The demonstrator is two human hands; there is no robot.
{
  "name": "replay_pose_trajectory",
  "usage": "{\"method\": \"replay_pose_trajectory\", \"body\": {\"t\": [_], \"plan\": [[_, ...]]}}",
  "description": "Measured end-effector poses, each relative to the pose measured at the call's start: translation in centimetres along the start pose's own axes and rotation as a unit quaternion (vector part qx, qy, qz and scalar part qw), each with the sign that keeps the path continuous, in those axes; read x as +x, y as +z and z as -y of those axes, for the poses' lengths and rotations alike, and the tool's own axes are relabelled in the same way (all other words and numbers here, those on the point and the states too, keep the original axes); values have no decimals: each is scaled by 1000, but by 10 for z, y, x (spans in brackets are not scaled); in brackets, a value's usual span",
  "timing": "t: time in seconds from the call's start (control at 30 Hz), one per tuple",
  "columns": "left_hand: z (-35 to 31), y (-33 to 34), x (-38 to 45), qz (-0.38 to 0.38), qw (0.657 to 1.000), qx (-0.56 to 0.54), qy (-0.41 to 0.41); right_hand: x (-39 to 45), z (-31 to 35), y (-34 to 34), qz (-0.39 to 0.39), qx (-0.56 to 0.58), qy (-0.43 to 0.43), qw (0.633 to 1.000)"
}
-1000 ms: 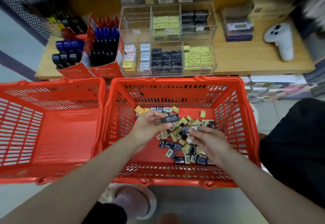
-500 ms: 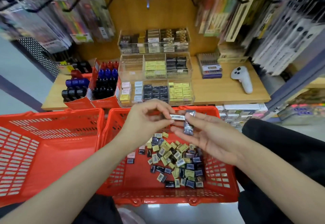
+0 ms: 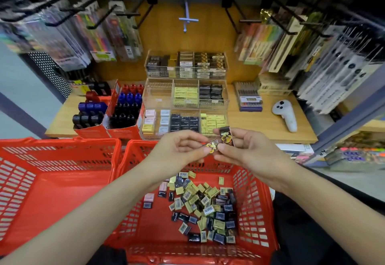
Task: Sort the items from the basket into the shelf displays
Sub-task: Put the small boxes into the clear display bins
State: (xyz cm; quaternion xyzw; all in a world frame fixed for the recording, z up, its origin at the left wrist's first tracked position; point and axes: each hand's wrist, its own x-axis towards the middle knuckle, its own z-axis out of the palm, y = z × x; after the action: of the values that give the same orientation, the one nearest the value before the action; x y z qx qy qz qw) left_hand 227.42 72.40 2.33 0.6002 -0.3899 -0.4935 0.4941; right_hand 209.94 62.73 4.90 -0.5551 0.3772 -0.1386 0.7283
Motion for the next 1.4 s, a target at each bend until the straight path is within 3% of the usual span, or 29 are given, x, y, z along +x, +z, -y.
{"method": "replay_pose_trajectory", "body": {"t": [0.13, 0.3, 0.43, 0.53, 0.67, 0.83, 1.0, 1.1, 1.17, 1.27, 1.4], "plan": [[-4, -11, 2, -41, 999, -13, -21, 6, 4, 1, -29, 20, -16, 999], [-11, -22, -1, -43, 998, 21, -40, 7, 13, -5, -114, -103, -66, 986], [-9, -22, -3, -43, 998, 21, -45, 10, 12, -6, -132, -30, -69, 988], [-7, -23, -3, -52, 997, 25, -47, 10, 14, -5, -118, -14, -62, 991], [-7, -21, -4, -31, 998, 57, -24, 8, 11, 6, -72, -96, -63, 991], [-8, -8, -1, -13, 998, 68, -8, 11, 2, 17, -118, -124, -141, 975], [-12, 0, 5, -16, 998, -32, -51, 15, 2, 16, -160, -173, -194, 952], [-10, -3, 13, -32, 994, -70, -80, 15, 5, 10, -106, -252, -189, 943], [-10, -7, 23, -32, 991, -99, -89, 17, 9, 4, -72, -339, -195, 918], [-13, -12, 44, -22, 989, -120, -88, 31, 18, -5, -87, -496, -260, 824], [-23, -19, 81, -29, 987, -134, -87, 65, 36, -14, -94, -585, -290, 751]]}}
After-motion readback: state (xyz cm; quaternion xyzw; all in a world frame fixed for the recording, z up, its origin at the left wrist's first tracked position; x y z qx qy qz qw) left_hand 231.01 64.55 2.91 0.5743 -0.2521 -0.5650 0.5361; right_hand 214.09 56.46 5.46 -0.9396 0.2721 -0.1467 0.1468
